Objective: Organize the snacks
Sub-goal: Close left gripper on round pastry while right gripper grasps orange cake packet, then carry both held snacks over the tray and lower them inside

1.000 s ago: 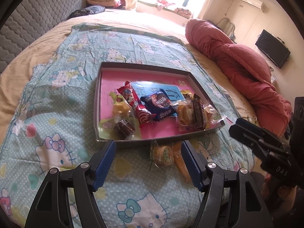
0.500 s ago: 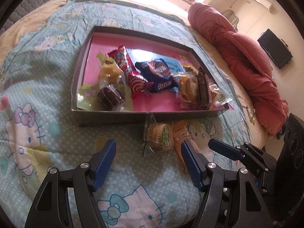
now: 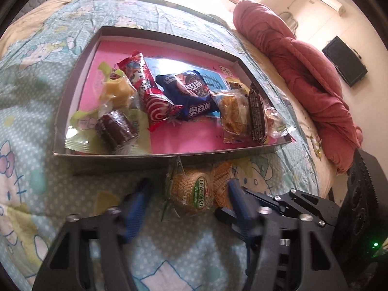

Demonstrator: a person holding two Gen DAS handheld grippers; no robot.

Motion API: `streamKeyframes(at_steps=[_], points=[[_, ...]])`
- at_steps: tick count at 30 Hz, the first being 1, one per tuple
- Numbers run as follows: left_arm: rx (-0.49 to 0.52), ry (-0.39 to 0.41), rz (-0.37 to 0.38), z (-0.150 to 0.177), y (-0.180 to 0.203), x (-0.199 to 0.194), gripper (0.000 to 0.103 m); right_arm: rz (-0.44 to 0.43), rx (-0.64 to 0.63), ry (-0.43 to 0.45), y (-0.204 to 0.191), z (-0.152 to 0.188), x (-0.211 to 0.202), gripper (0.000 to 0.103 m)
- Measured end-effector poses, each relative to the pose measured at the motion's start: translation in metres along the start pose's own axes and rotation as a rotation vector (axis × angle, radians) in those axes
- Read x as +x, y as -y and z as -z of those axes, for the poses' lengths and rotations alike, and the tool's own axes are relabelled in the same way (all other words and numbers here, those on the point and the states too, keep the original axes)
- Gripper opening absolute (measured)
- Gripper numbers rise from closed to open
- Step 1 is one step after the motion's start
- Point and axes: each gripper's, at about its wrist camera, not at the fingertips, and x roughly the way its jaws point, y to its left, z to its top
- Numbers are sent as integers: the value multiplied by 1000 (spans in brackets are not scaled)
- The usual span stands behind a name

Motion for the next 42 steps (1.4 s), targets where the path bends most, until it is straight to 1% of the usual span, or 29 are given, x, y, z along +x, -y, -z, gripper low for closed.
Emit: streamKeyframes(at_steps=[2,8,10,12,16,20,24,26,35,42], points=[[5,-16,-2,0,1,6,41,-7,10,-9,2,1,-2,29],[26,-2,6,1,10,2,37,-27,57,-24,11,4,-6,29],[27,7,11,1,11,-4,24,-32,72,-26,14,5,-10,29],[36,26,19,2,13,-14,24,-43,86,-16,16,5,-17,29],[77,59,-4,4,17,-31,24,-57,109,11,19,3,-30,29],[75,95,1,0,17,-46,24,-74,129,40,21,-1,-39,29],[96,175,-29,-8,19,-67,24,-90,147,88,24,-8,-49,29],[98,196,-39,-10,19,-70,24,-100,157,105,27,-14,-52,29],[105,212,-69,-20,17,-69,24,-93,202,178,42,-37,-59,29],[76,219,-79,-29,9,-64,24,-86,239,220,56,-52,-58,29]])
